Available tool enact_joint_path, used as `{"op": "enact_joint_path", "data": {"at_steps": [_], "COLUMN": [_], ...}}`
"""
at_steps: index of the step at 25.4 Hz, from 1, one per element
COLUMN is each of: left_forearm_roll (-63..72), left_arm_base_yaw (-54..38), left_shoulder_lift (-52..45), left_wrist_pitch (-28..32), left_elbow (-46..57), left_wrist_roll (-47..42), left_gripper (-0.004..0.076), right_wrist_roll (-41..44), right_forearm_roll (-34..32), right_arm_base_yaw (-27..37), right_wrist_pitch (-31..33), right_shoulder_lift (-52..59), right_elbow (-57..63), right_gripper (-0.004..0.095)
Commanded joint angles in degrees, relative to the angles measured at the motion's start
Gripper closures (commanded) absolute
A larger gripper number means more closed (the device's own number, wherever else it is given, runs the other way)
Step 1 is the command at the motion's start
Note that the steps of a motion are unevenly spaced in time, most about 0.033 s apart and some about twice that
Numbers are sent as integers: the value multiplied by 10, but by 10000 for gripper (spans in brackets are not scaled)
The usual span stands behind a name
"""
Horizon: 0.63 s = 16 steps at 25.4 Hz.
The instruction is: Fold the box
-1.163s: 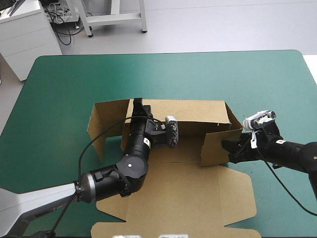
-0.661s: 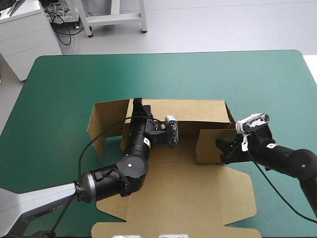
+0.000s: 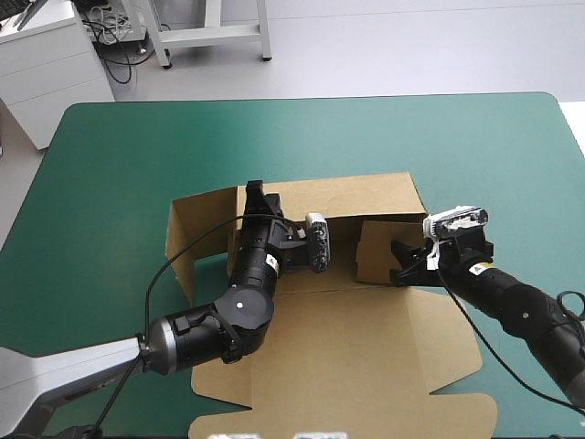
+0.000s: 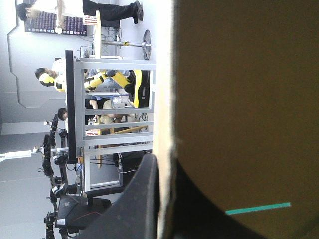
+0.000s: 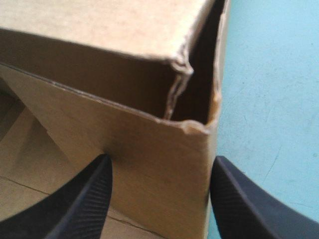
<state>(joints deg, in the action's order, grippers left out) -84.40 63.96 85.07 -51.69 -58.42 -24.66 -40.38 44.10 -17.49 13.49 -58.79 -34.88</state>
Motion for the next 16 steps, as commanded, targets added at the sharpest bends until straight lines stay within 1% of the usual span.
{"op": "enact_joint_path", "data": {"at_steps": [1,2,3,4,6,16], "left_forearm_roll": [-39,-39,-39,-39,-39,-50], "left_arm_base_yaw": [4,4,4,4,4,4], "left_shoulder_lift": [-20,-20,-20,-20,-20,-20], "left_wrist_pitch": [4,8,9,9,11,16], "left_elbow": [-17,-17,-17,-17,-17,-17], "left_wrist_roll": [-13,-13,-13,-13,-13,-13], "left_gripper": [756,756,756,756,756,756], "right_wrist_roll": [-12,-20,-26,-30,-43,-53], "right_forearm_roll": [10,11,13,13,14,16], "right_arm_base_yaw": [-1,-1,-1,-1,-1,-1], "right_wrist_pitch": [-47,-59,-65,-71,-77,-78], "right_shoulder_lift": [-24,-37,-44,-48,-48,-51], "right_elbow": [-14,-14,-15,-15,-15,-16], "right_gripper": [497,567,654,766,928,931]}}
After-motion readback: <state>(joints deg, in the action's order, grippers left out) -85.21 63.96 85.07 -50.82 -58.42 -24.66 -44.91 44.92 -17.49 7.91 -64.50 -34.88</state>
